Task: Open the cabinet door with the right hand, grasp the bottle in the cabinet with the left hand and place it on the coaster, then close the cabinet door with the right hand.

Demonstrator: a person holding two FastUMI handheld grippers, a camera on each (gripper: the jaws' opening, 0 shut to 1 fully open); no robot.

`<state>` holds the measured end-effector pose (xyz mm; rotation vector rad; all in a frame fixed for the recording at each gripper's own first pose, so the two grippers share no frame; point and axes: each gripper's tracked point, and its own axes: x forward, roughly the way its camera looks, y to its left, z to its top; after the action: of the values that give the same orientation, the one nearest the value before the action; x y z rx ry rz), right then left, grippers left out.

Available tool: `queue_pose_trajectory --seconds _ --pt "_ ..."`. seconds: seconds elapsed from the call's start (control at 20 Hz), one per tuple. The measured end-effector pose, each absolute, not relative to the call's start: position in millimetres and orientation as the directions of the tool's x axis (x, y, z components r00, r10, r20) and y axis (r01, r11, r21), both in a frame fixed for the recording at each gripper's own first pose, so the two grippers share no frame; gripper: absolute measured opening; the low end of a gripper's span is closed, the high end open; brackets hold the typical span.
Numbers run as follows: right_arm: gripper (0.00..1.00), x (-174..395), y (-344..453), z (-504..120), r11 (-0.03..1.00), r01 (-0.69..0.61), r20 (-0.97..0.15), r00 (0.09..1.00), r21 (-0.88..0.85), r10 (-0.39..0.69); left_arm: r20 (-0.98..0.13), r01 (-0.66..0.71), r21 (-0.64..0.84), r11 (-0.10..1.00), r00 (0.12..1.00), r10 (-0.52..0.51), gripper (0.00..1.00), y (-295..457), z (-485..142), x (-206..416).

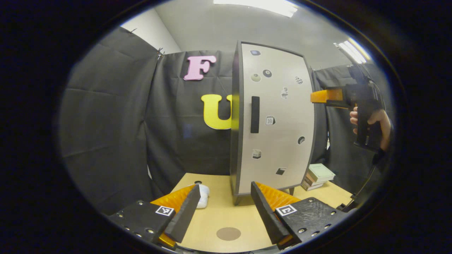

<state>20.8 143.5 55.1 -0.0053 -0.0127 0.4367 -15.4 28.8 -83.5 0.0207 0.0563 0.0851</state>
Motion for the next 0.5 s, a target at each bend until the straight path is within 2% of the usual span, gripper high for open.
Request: queue_pose_trajectory --seconds 0.35,0.45,0.5 --pt "0.98 40 223 71 0.869 -0.49 0.103 0.863 -0.075 0.495 -0.092 -0.176 -0.057 0.983 0.981 0.171 0.89 73 -102 -30" --pt "0.94 48 242 58 0.869 -0.486 0.091 0.865 -0.096 0.494 -0.113 -0.217 -0.065 0.974 0.971 0.209 0.89 89 -113 -33" --pt "0.96 51 252 50 0.865 -0.492 0.074 0.863 -0.095 0.499 -0.125 -0.237 -0.067 0.969 0.966 0.228 0.89 96 -120 -34"
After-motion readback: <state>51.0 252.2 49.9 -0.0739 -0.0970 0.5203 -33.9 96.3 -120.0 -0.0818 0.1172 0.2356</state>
